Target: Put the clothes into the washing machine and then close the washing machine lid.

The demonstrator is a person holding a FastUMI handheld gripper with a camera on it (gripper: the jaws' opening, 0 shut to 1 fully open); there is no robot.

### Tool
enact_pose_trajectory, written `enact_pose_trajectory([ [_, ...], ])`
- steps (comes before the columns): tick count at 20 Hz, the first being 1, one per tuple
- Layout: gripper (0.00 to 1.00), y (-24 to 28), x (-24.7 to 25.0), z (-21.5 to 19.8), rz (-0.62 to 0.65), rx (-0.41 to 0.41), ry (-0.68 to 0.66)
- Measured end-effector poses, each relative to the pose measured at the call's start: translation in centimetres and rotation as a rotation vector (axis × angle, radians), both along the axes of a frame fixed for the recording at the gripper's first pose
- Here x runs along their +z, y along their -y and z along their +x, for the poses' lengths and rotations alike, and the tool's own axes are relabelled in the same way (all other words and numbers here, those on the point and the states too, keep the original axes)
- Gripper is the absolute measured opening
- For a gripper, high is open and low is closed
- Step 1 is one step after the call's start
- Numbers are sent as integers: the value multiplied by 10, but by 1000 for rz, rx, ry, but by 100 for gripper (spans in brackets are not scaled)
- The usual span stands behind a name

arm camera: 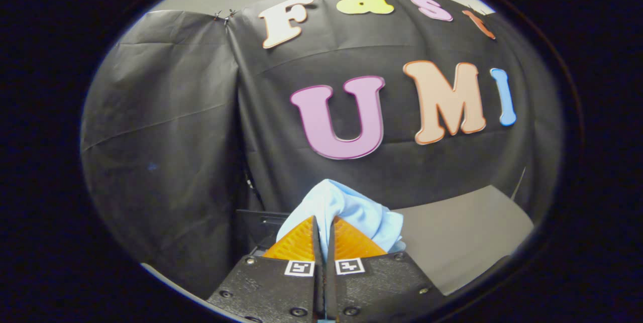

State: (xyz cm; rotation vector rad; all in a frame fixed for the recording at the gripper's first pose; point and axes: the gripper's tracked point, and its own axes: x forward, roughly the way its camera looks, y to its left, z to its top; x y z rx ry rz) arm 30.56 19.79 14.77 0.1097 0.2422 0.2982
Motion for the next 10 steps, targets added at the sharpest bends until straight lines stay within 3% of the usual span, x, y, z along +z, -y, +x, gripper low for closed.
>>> enact_pose_trajectory([
  [6,1,-82,-53,4,-49,79,-50],
  [10,1,-97,-80,9,-69,39,-38],
])
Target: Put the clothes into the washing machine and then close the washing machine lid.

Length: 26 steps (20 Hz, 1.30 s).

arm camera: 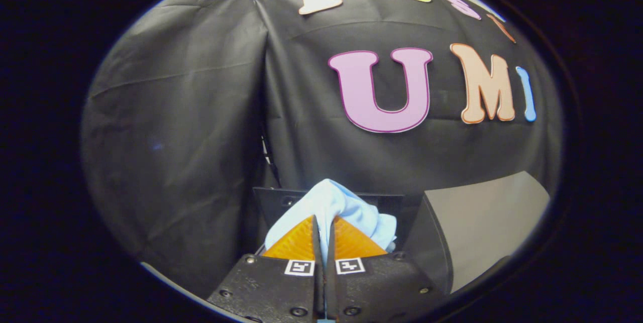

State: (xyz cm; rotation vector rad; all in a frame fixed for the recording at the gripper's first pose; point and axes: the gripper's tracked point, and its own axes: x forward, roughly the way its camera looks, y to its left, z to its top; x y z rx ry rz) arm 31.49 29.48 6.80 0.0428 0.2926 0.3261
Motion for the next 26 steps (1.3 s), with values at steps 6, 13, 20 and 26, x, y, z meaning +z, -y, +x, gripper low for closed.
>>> enact_pose_trajectory([
  [6,2,-24,-56,20,38,1,-41],
  [13,2,-31,-142,24,15,10,-112],
  [20,1,-35,-237,24,107,38,-267],
  [26,2,-45,-284,20,18,36,-428],
])
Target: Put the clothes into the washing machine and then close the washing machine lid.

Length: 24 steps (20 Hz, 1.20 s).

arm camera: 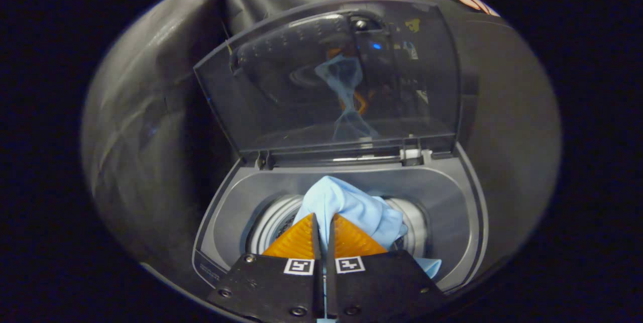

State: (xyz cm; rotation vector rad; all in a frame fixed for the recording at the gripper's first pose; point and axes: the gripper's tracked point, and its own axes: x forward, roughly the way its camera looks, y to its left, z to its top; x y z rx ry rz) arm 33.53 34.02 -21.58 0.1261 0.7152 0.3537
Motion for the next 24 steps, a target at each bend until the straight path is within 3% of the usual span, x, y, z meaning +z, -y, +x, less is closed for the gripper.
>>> enact_pose_trajectory([
  [5,2,8,-17,4,-105,-37,-45],
  [9,6,4,-37,0,-157,21,-89],
  [11,15,8,-39,-1,-200,43,-71],
  [16,96,18,-31,0,-263,50,-10],
  [19,100,30,-19,-2,-319,53,26],
  [24,99,29,21,6,-210,-9,94],
])
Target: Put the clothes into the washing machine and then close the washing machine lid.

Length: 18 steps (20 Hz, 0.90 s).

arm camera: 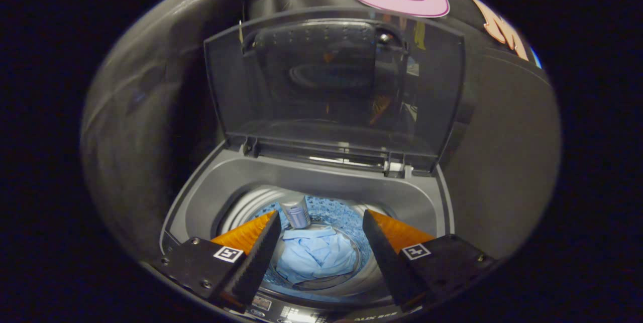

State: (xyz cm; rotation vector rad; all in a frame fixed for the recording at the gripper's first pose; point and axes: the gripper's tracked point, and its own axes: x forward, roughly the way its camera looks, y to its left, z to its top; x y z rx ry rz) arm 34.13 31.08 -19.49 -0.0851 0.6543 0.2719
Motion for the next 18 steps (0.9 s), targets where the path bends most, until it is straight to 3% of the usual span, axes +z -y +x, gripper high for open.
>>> enact_pose_trajectory([
  [8,98,3,60,17,86,-75,141],
  [12,98,5,125,41,57,-97,338],
  [18,97,-12,213,80,157,-108,512],
])
